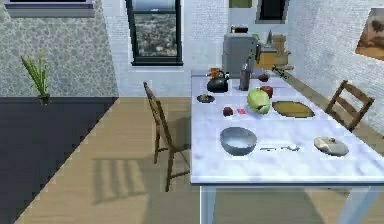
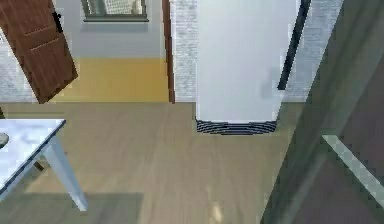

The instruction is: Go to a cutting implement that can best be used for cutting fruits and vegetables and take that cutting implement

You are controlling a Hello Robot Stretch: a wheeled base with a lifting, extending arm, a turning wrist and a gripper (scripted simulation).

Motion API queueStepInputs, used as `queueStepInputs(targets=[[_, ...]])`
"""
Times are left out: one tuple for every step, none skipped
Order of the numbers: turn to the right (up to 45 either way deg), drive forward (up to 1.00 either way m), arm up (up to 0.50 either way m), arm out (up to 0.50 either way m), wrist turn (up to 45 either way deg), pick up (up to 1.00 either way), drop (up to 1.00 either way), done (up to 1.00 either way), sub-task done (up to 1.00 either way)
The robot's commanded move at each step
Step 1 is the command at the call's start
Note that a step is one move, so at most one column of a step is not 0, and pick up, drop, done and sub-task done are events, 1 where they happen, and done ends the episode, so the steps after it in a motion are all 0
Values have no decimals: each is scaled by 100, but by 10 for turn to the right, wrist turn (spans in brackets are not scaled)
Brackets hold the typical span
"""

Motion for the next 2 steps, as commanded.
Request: queueStepInputs(targets=[[450, 0, 0, 0, 0, 0, 0, 0, 0], [240, 0, 0, 0, 0, 0, 0, 0, 0]])
